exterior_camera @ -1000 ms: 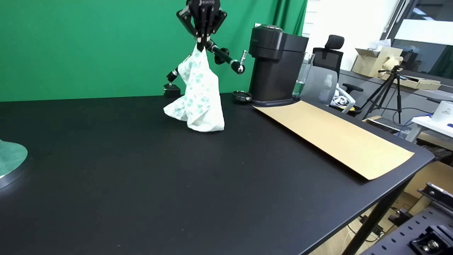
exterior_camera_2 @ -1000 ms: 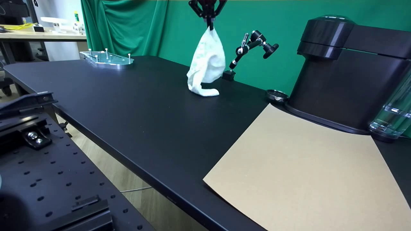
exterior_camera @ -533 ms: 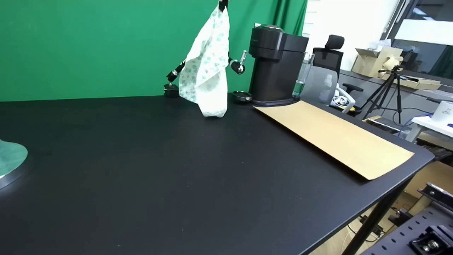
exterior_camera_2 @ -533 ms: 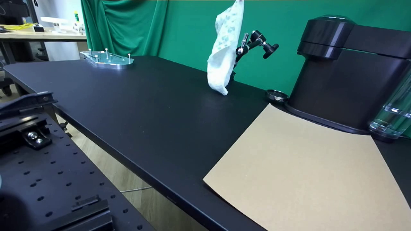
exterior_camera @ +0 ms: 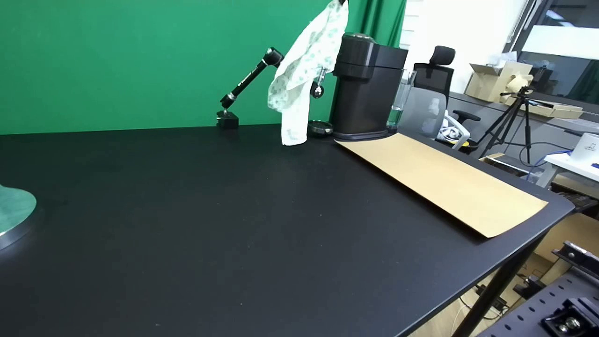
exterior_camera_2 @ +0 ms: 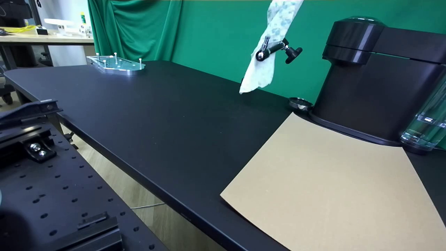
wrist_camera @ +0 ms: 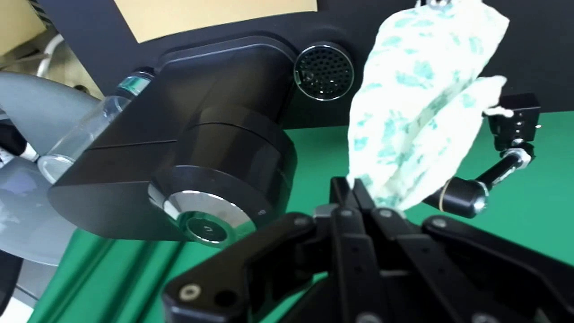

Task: Pick up the towel and hang it on the object

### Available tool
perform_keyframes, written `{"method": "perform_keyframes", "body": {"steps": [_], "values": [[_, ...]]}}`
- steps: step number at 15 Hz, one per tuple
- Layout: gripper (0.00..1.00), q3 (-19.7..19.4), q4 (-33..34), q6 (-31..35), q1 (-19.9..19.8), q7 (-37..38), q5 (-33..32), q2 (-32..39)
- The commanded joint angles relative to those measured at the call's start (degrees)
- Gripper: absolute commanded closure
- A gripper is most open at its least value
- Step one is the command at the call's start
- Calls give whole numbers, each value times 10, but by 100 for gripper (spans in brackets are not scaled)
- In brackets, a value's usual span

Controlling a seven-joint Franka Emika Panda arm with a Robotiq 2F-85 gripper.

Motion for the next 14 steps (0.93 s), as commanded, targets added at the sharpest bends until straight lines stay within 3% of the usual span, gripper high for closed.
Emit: {"method": "perform_keyframes", "body": {"steps": [1,14], "values": [[100,-8,-12,-12,-14,45,-13,-15],[100,-27,-100,-18,-45,70,16,-21]]}}
